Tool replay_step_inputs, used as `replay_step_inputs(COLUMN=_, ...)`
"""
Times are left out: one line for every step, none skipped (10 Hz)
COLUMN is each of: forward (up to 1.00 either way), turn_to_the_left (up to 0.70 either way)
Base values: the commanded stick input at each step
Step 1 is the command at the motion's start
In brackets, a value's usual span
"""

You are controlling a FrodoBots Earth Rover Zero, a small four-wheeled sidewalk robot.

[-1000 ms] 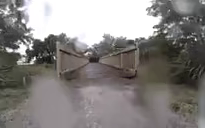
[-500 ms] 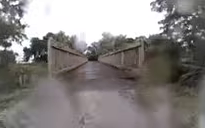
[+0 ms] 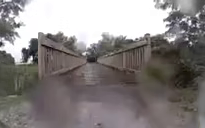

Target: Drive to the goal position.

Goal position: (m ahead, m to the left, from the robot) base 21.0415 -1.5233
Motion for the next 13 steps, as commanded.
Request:
replay_step_inputs(forward=0.85, turn_to_the_left=0.00)
replay_step_inputs(forward=0.85, turn_to_the_left=0.00)
replay_step_inputs(forward=0.85, turn_to_the_left=0.00)
replay_step_inputs(forward=0.85, turn_to_the_left=0.00)
replay_step_inputs(forward=0.85, turn_to_the_left=0.00)
replay_step_inputs(forward=0.85, turn_to_the_left=0.00)
replay_step_inputs(forward=0.85, turn_to_the_left=0.00)
replay_step_inputs(forward=0.85, turn_to_the_left=0.00)
replay_step_inputs(forward=0.85, turn_to_the_left=0.00)
replay_step_inputs(forward=0.85, turn_to_the_left=0.00)
replay_step_inputs(forward=0.85, turn_to_the_left=0.00)
replay_step_inputs(forward=0.85, turn_to_the_left=0.00)
replay_step_inputs(forward=0.85, turn_to_the_left=0.00)
